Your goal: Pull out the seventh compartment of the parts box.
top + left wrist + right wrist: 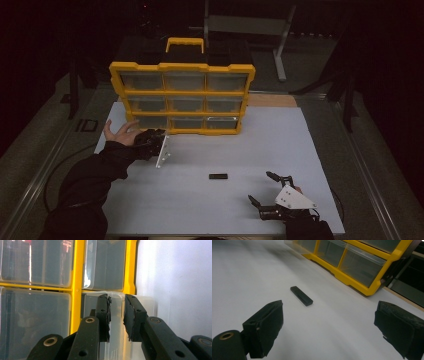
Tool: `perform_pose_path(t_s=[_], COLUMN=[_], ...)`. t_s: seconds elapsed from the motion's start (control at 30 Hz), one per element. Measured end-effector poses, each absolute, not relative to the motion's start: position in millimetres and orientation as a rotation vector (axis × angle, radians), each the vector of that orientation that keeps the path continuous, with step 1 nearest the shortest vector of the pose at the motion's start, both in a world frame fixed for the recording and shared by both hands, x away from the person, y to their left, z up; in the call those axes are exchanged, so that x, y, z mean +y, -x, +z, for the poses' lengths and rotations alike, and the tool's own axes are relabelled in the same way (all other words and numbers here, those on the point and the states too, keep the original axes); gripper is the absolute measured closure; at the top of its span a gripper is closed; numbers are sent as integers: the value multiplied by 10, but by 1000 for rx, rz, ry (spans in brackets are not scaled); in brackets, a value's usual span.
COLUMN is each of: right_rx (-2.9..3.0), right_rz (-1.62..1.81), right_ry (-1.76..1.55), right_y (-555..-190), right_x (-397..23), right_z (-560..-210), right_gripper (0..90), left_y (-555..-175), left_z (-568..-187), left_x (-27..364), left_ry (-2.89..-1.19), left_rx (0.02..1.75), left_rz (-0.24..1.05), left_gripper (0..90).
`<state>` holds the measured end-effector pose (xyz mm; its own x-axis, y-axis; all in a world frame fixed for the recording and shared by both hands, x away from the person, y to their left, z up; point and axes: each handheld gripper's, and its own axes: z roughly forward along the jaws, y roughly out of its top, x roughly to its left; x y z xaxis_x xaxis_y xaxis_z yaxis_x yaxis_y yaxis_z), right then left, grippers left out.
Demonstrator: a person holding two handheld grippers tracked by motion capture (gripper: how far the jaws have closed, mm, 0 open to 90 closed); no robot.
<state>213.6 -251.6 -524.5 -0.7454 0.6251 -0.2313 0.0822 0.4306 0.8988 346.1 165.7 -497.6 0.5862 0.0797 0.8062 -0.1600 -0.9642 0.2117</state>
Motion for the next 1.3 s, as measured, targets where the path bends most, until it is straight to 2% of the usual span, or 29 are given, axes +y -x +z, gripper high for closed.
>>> perform_pose_path(t_s=[1.3], right_rx=[2142], right_rz=[1294], right_ry=[-591], right_y=[-2139], right_x=[-2506], right_z=[-5251], right_gripper=[86], left_y=[-3197], left_z=[-4981], left_x=[1636], left_ry=[-2546], left_rx=[-88], left_rz=[1327], left_gripper=[745])
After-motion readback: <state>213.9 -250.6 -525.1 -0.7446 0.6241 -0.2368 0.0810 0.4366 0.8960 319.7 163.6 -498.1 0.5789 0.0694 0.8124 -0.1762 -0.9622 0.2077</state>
